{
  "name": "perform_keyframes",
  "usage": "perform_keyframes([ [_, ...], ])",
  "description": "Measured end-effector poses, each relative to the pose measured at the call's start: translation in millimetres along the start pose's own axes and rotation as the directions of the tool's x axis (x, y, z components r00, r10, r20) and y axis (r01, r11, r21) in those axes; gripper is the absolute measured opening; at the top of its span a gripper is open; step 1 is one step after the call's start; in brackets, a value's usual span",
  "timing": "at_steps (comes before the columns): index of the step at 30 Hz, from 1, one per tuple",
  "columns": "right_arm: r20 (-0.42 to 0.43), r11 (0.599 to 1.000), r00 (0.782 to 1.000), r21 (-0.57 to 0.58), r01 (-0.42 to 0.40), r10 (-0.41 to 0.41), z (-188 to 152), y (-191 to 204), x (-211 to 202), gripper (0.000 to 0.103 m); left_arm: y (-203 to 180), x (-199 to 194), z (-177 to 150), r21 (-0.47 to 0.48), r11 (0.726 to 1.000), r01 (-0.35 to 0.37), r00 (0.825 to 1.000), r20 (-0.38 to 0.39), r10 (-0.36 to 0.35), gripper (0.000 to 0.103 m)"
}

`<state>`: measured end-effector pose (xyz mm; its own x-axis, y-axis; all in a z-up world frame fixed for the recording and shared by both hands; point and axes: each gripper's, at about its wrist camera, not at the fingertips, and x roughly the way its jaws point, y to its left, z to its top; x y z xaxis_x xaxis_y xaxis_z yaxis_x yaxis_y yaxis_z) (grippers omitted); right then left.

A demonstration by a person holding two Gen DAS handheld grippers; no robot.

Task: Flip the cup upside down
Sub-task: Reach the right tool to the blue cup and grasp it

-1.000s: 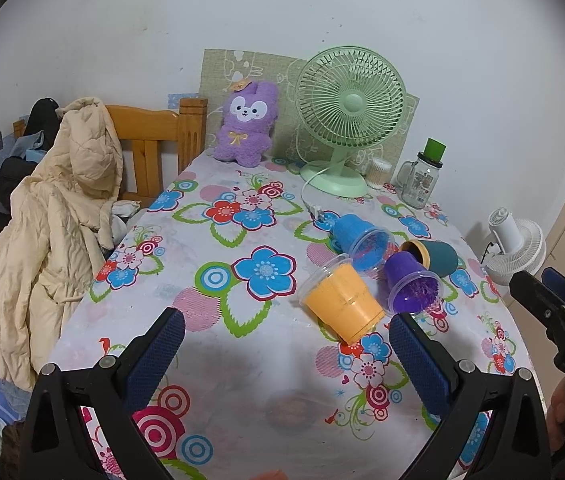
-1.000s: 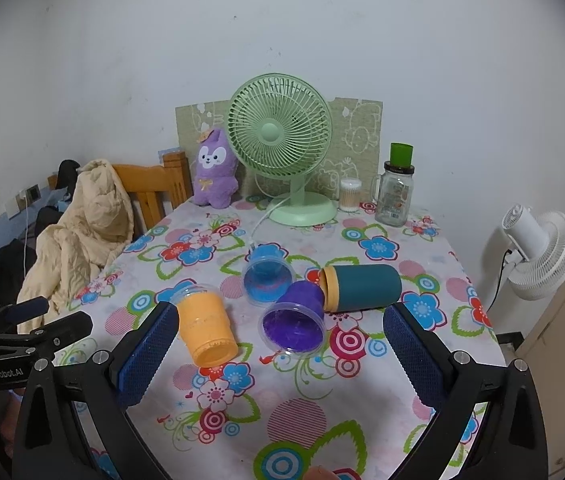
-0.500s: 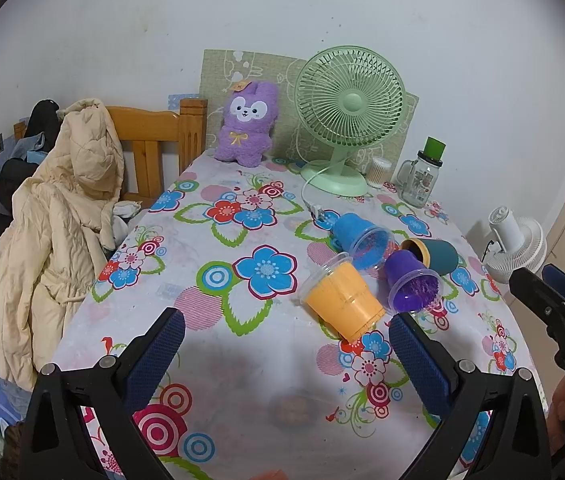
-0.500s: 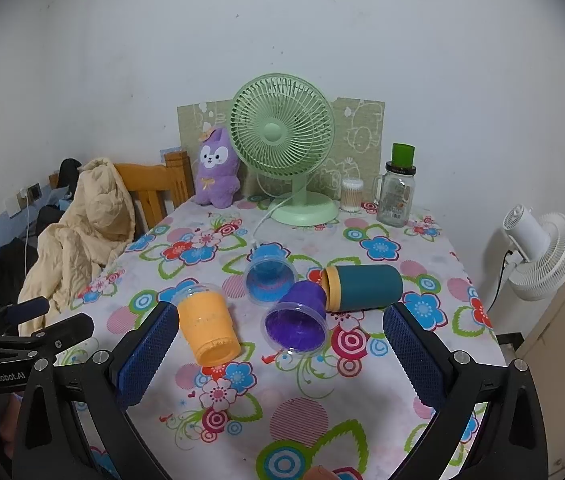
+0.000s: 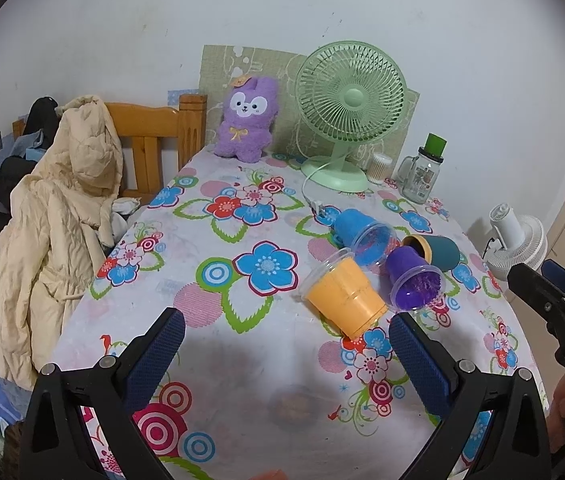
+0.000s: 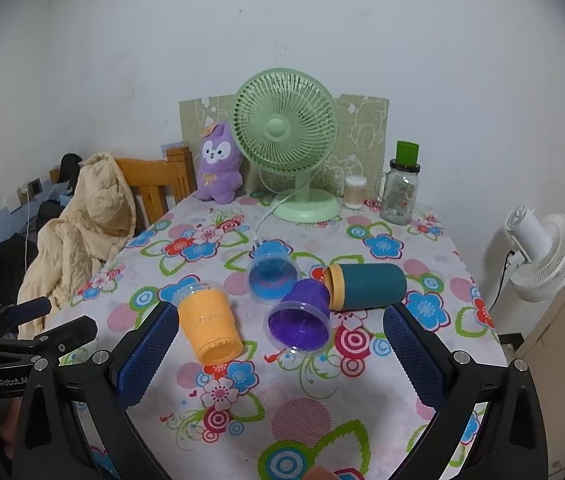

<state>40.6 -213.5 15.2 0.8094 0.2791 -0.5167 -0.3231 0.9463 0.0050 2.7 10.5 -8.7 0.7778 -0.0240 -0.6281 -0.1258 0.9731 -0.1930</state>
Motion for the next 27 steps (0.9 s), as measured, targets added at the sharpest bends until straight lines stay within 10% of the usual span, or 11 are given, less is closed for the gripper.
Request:
perform_keyframes([
  [27,-0.282,0.990,0.958,-0.113,-0.084,0.049,70,3,156,0.103,2,90,43,0.025,1.000,-0.018,0.995,-0.099,0.021,0.103],
])
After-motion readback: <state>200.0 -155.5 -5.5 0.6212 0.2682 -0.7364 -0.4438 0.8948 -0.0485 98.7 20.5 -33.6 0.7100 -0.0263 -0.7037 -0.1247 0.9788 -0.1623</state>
